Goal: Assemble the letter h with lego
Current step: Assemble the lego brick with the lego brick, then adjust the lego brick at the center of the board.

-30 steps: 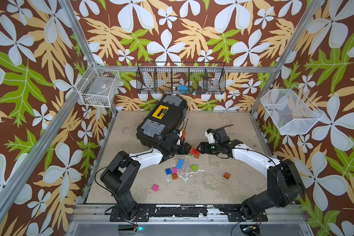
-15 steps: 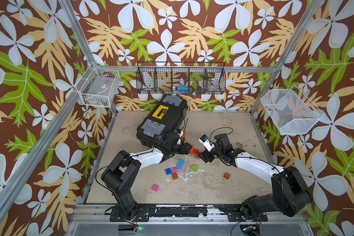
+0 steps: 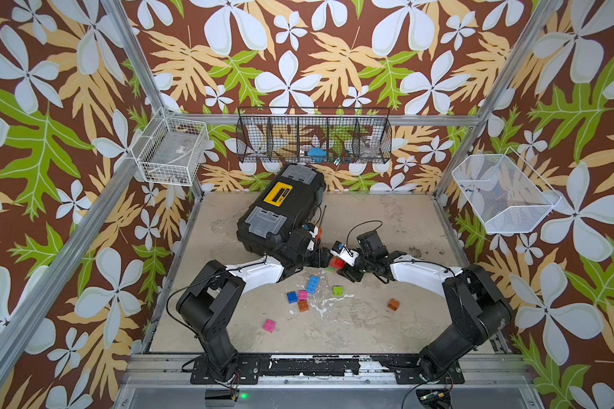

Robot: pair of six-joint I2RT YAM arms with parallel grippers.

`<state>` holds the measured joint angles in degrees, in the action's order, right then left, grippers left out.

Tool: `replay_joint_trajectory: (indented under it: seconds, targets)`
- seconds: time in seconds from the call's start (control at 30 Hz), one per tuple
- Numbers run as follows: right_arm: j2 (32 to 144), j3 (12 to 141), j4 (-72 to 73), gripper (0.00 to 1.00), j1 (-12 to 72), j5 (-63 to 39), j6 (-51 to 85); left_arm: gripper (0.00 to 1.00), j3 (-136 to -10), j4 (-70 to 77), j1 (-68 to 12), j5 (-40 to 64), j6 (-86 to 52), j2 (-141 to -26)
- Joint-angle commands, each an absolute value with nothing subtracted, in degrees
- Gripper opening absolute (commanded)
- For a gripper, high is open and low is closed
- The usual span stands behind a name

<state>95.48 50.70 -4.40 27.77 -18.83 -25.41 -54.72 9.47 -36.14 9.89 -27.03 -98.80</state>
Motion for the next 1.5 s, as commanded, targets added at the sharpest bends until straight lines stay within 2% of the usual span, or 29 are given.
replay_joint_trajectory:
  seconds: [0.0, 0.23, 0.33, 0.37, 0.8, 1.07, 1.3, 1.47]
  targets:
    - [96.73, 51.11, -5.75, 0.56, 27.78, -20.62, -28.33, 0.84, -54.15, -0.25, -36.3, 9.67, -25.09, -99.8]
    - [97.21, 51.6, -5.38, 0.37, 27.69, -21.19, -28.39, 0.84, -54.35, -0.25, -36.3, 10.32, -25.18, -99.67]
    - [97.01, 51.33, -4.43, 0.35, 27.69, -23.25, -27.94, 0.84, -54.54, -0.23, -36.3, 10.94, -25.07, -99.17]
    - [96.92, 51.24, -4.1, 0.32, 27.71, -23.89, -28.01, 0.85, -54.66, -0.18, -36.3, 11.05, -25.13, -99.04]
    - [93.07, 50.31, -4.29, 0.29, 27.73, -26.96, -29.27, 0.89, -57.19, -0.44, -36.3, 13.44, -25.35, -95.13]
    - [93.4, 54.51, -11.5, 0.31, 25.63, -30.06, -25.84, 0.9, -58.67, 2.16, -36.3, 13.89, -27.77, -89.74]
    - [94.83, 56.22, -17.32, 0.32, 24.62, -37.1, -25.14, 0.94, -55.93, 6.96, -36.05, 11.28, -29.19, -84.54]
    - [96.76, 57.68, -19.08, 0.34, 23.88, -36.24, -22.41, 0.94, -53.12, 9.3, -35.27, 8.91, -30.32, -80.7]
